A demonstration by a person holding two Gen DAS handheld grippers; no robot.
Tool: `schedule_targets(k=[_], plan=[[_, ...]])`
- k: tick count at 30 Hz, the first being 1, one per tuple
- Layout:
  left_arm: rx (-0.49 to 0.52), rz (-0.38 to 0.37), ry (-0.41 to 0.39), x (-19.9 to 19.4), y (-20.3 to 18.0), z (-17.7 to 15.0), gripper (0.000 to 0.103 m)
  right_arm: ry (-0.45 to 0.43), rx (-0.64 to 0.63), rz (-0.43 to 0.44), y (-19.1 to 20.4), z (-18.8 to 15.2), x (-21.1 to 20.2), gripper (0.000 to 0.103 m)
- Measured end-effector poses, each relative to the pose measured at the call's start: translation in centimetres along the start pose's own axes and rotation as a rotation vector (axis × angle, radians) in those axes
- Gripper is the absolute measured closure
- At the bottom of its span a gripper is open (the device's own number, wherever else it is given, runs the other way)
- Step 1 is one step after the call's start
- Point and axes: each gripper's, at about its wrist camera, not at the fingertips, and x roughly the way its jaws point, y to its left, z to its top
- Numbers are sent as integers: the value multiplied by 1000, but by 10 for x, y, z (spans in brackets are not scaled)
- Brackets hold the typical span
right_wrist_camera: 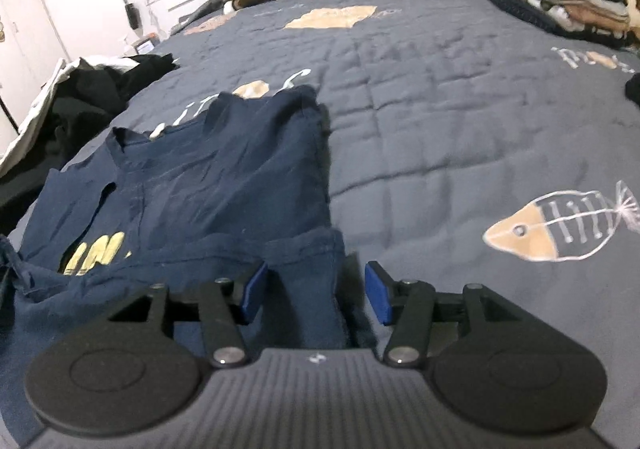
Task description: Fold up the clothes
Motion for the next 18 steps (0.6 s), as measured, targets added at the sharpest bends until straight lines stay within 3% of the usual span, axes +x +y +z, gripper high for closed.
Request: schedule_targets(k=[1,3,4,5,9,13,18], plan=[[5,-2,-2,0,-1,0,61,2,10,6,0,-1,0,59],[17,-8,-8,0,-2,0,85,5,29,18,0,-2,1,79],[18,-7,-15,-2,-2,2,87,-9,17,9,1,0,-3,97],[16,-5,-22,-5,-2,4,94,-24,4,-1,3,3,-8,97],[-14,0,-138,-29,-4,21,98,-128,33,39,7,14,-33,100],[-107,14,-244,-47,3,35,103,-221,51,53,10,25,-50,100],[-142,-13,-139,-25,8,30,102,-219,83,32,-3,26,-48,100]])
